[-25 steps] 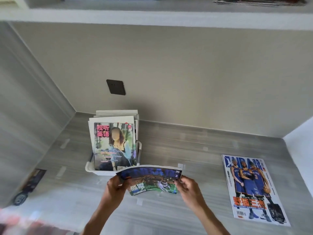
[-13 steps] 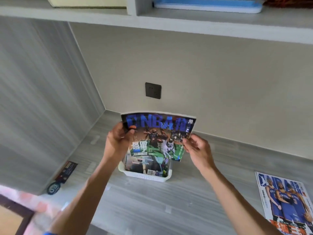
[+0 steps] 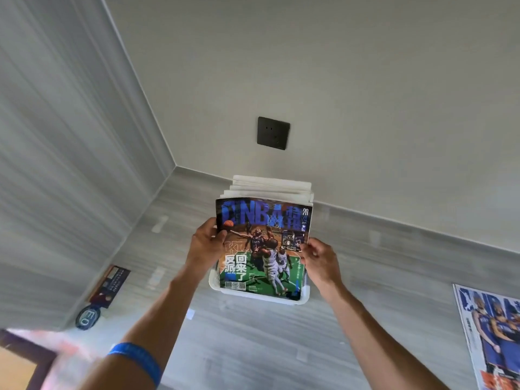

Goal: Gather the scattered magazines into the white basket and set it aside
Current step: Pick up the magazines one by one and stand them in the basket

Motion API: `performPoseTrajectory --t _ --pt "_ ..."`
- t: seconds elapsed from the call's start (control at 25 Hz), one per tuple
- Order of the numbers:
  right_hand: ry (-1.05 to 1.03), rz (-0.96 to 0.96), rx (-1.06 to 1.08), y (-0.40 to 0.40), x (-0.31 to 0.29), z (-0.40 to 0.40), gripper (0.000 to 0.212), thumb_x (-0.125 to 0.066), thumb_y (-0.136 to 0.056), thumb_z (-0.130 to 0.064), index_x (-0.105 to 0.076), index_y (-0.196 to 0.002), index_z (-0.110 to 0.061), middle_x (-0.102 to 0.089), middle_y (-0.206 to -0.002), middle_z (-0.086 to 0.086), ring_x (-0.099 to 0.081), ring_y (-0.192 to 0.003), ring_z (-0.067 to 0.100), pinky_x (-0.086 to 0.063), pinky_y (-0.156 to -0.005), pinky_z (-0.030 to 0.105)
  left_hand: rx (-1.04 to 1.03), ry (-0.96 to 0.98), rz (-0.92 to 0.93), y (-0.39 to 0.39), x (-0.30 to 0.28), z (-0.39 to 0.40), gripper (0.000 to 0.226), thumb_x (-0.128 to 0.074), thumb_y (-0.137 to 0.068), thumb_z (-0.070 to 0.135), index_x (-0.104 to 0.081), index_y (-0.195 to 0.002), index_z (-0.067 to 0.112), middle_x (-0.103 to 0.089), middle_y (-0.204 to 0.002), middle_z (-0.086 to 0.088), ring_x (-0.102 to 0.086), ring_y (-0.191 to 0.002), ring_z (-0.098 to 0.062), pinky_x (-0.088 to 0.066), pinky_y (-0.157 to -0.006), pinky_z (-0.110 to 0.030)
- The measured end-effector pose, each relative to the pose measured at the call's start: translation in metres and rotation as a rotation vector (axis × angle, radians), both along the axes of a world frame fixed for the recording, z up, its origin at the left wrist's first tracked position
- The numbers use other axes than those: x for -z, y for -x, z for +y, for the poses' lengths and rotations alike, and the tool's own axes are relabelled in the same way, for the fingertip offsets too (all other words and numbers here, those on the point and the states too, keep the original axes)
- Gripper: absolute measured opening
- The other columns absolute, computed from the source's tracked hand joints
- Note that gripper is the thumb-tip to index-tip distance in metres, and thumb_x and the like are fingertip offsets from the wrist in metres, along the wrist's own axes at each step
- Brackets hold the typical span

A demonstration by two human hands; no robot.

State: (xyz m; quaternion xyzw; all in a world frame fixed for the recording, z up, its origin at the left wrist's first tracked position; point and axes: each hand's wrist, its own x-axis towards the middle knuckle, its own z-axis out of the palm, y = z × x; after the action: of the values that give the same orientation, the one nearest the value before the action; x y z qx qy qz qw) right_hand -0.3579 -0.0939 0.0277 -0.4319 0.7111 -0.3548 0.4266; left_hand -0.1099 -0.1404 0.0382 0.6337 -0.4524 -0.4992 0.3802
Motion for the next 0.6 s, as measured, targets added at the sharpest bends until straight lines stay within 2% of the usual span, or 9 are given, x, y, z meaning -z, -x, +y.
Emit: performPoseTrajectory --t 0.08,0.12,0.16,0.24,0.28,0.36,0.44,0.52,0.6 --pt "-0.034 -0.065 0.007 0.0 0.005 -0.004 0.016 -0.059 -0.095 -0.013 -0.063 -0.107 -0.022 -0.071 -0.094 -0.006 -0.069 -0.079 0.036 -0.057 -0.075 0.051 -0.03 -0.041 -0.032 0.006 0.003 -0.006 0.032 -0.059 -0.091 -0.002 -0.064 -0.096 0.029 -0.073 -0.097 -0.003 -0.074 -0.078 -0.01 -0.063 -0.064 -0.032" --pt "-0.042 -0.111 0.002 0.0 0.006 -0.005 0.03 -0.062 -0.093 -0.013 -0.057 -0.12 -0.024 -0.068 -0.105 -0.008 -0.071 -0.083 0.029 -0.058 -0.08 0.05 -0.062 -0.058 -0.125 0.007 0.004 -0.007 0.023 -0.063 -0.089 0.004 -0.063 -0.1 0.024 -0.073 -0.1 -0.006 -0.074 -0.08 -0.018 -0.062 -0.07 -0.04" --pt "-0.03 -0.166 -0.004 -0.001 0.008 -0.004 0.043 -0.064 -0.091 -0.013 -0.05 -0.128 -0.027 -0.064 -0.112 -0.012 -0.071 -0.088 0.02 -0.059 -0.081 0.043 -0.098 -0.086 -0.265 0.007 0.005 -0.006 0.023 -0.068 -0.086 0.011 -0.061 -0.107 0.019 -0.071 -0.106 -0.008 -0.072 -0.084 -0.025 -0.06 -0.076 -0.044" --pt "0.004 -0.198 -0.018 0.001 0.014 0.006 0.051 -0.068 -0.089 -0.015 -0.045 -0.132 -0.031 -0.055 -0.117 -0.024 -0.067 -0.096 0.009 -0.057 -0.081 0.031 -0.181 -0.087 -0.495 0.01 0.006 0.008 0.043 -0.068 -0.082 0.016 -0.054 -0.123 0.014 -0.061 -0.119 -0.012 -0.063 -0.098 -0.031 -0.054 -0.086 -0.043" --pt "-0.014 -0.188 -0.019 0.009 0.02 0.015 0.052 -0.069 -0.088 -0.017 -0.045 -0.133 -0.03 -0.053 -0.12 -0.025 -0.066 -0.097 0.008 -0.056 -0.083 0.033 -0.2 -0.002 -0.526 0.017 0.004 0.02 0.046 -0.065 -0.082 0.012 -0.051 -0.126 0.013 -0.057 -0.123 -0.013 -0.06 -0.104 -0.032 -0.052 -0.087 -0.043" --pt "-0.114 -0.154 0.035 0.033 0.039 0.042 0.048 -0.069 -0.088 -0.016 -0.05 -0.132 -0.023 -0.055 -0.128 -0.012 -0.066 -0.099 0.014 -0.056 -0.09 0.042 -0.143 0.242 -0.476 0.04 -0.002 0.048 0.043 -0.059 -0.081 0.006 -0.052 -0.123 0.012 -0.057 -0.121 -0.012 -0.057 -0.107 -0.03 -0.05 -0.088 -0.044" --pt "-0.222 -0.122 0.167 0.069 0.058 0.079 0.04 -0.066 -0.088 -0.012 -0.058 -0.126 -0.017 -0.06 -0.131 0.003 -0.063 -0.108 0.024 -0.052 -0.097 0.048 0.021 0.361 -0.442 0.079 -0.001 0.075 0.042 -0.055 -0.078 0.011 -0.056 -0.12 0.008 -0.062 -0.116 -0.012 -0.058 -0.106 -0.03 -0.05 -0.088 -0.044" --pt "-0.293 -0.089 0.286 0.105 0.067 0.115 0.035 -0.066 -0.086 -0.01 -0.062 -0.121 -0.014 -0.064 -0.126 0.01 -0.061 -0.114 0.029 -0.049 -0.1 0.05 0.182 0.322 -0.413 0.119 0.007 0.097 0.043 -0.054 -0.081 0.012 -0.056 -0.124 0.005 -0.063 -0.119 -0.014 -0.06 -0.106 -0.033 -0.051 -0.089 -0.044" --pt "-0.331 -0.014 0.373 0.154 0.071 0.153 0.035 -0.067 -0.084 -0.01 -0.063 -0.118 -0.012 -0.067 -0.123 0.011 -0.062 -0.112 0.03 -0.049 -0.098 0.042 0.326 0.248 -0.377 0.171 0.017 0.119 0.045 -0.059 -0.085 0.004 -0.054 -0.129 0.006 -0.061 -0.127 -0.013 -0.06 -0.111 -0.032 -0.05 -0.091 -0.039"
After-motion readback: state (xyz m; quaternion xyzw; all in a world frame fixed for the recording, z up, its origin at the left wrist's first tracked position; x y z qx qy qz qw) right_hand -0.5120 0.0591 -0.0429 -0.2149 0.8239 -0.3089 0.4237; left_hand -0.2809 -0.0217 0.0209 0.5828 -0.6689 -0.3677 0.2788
